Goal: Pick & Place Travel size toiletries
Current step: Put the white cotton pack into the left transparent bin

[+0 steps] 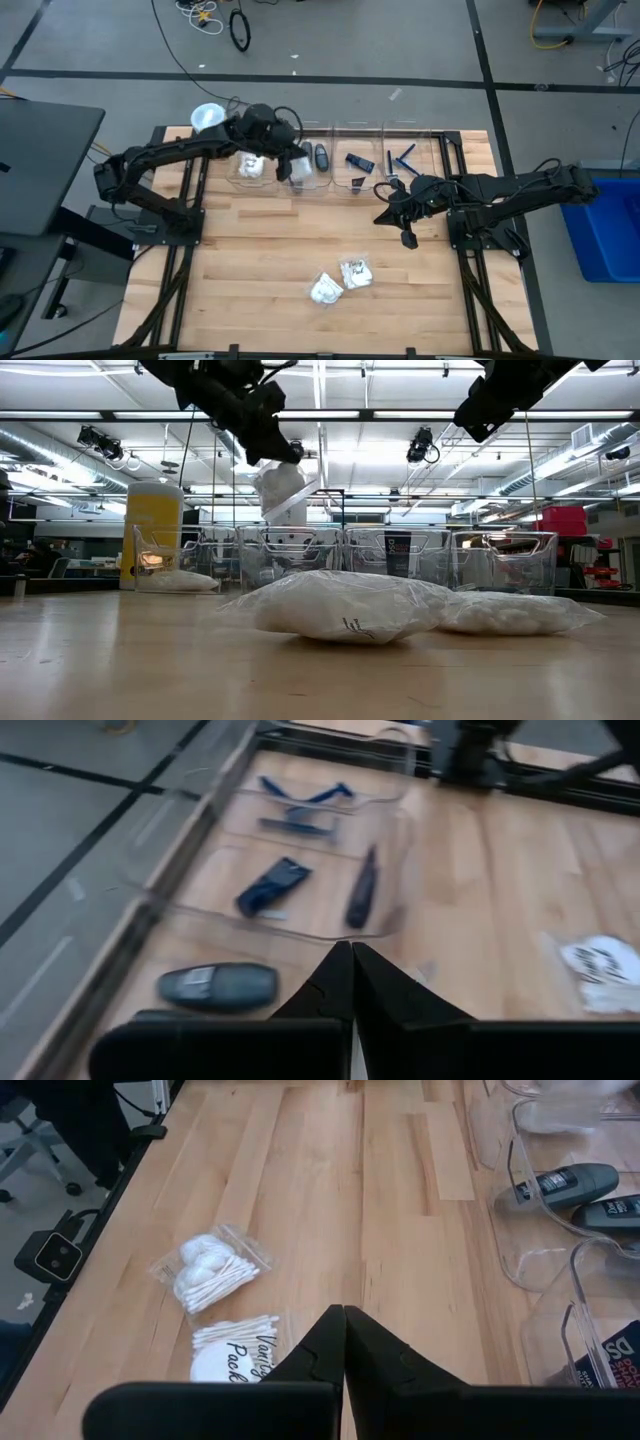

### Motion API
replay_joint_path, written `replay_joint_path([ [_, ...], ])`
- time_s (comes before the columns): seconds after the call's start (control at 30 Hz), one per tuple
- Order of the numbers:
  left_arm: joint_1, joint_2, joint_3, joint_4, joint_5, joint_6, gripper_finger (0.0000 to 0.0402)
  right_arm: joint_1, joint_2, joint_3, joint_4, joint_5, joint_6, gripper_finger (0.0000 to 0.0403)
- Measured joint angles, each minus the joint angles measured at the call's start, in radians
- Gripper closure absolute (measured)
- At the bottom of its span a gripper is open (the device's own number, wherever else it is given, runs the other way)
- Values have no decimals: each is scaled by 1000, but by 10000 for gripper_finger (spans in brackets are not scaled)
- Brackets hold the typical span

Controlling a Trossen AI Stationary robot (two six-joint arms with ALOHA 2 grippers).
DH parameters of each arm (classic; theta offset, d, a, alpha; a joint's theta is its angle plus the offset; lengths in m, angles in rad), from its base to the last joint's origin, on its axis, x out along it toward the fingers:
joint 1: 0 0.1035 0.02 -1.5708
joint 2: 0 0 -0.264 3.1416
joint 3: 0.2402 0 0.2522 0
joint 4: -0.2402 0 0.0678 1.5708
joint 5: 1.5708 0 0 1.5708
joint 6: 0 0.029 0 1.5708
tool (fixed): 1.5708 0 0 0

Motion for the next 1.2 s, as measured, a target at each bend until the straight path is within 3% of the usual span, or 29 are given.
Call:
replay_joint_path([
  [0.5, 217, -2, 0, -18, -16, 0, 397, 0, 0, 0, 0, 0, 0, 395],
  [1.2, 383, -202, 0, -103, -29, 28, 397, 0, 0, 0, -1, 0, 0, 394],
])
